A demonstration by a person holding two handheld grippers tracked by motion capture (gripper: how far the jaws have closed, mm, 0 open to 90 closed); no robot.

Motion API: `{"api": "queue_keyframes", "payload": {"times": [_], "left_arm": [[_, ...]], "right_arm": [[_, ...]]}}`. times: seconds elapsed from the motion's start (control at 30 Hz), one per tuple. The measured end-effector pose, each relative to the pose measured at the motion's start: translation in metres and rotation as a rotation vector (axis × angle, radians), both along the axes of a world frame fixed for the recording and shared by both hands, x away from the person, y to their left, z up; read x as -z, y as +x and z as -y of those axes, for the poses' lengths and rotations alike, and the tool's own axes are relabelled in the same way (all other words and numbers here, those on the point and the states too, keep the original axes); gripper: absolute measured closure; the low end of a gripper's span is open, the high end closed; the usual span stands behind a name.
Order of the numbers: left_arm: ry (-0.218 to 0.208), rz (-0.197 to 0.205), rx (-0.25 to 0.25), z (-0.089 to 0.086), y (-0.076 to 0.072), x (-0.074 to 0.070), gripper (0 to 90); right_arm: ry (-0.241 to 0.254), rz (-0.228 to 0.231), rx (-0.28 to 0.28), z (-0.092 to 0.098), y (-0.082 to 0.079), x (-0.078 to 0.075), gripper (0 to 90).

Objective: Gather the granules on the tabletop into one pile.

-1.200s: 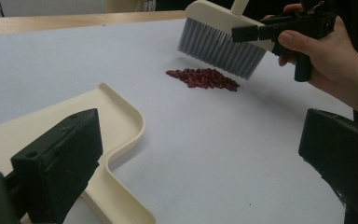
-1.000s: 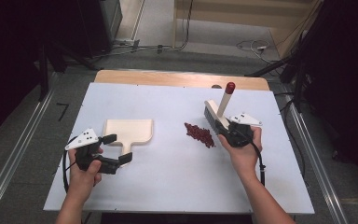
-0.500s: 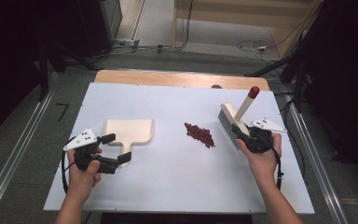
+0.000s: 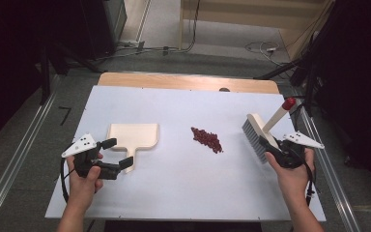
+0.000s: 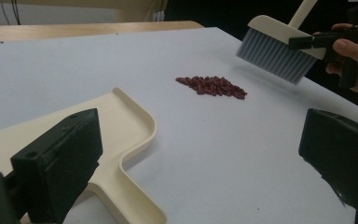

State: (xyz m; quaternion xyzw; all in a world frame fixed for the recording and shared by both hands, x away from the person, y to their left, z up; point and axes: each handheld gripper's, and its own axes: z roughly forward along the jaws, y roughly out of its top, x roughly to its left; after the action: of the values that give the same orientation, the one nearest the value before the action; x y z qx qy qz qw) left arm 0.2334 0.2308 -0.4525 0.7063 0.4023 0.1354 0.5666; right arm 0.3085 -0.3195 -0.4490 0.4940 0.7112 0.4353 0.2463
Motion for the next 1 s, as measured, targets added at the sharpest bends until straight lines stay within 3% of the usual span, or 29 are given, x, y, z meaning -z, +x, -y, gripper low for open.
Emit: {"api": "queue_keyframes", "payload": {"times": [0.43,0.6,0.83,1.0], "left_arm": [[-0.031,0.013,-0.044,-0.01,-0.003,0.006,0.0],[-0.01,0.019,-0.048,-0.008,-0.001,0.008,0.0],[0.013,0.018,-0.077,-0.004,0.003,0.011,0.0],[0.019,0.014,-0.092,-0.004,0.003,0.013,0.0]], "right_arm": [[0.045,0.003,-0.04,0.025,-0.015,-0.004,65.3],[0.103,0.007,-0.066,0.031,-0.013,-0.005,65.3],[0.068,-0.027,-0.119,0.025,-0.007,0.005,65.3],[0.078,-0.026,-0.131,0.024,-0.005,0.006,65.3]]}}
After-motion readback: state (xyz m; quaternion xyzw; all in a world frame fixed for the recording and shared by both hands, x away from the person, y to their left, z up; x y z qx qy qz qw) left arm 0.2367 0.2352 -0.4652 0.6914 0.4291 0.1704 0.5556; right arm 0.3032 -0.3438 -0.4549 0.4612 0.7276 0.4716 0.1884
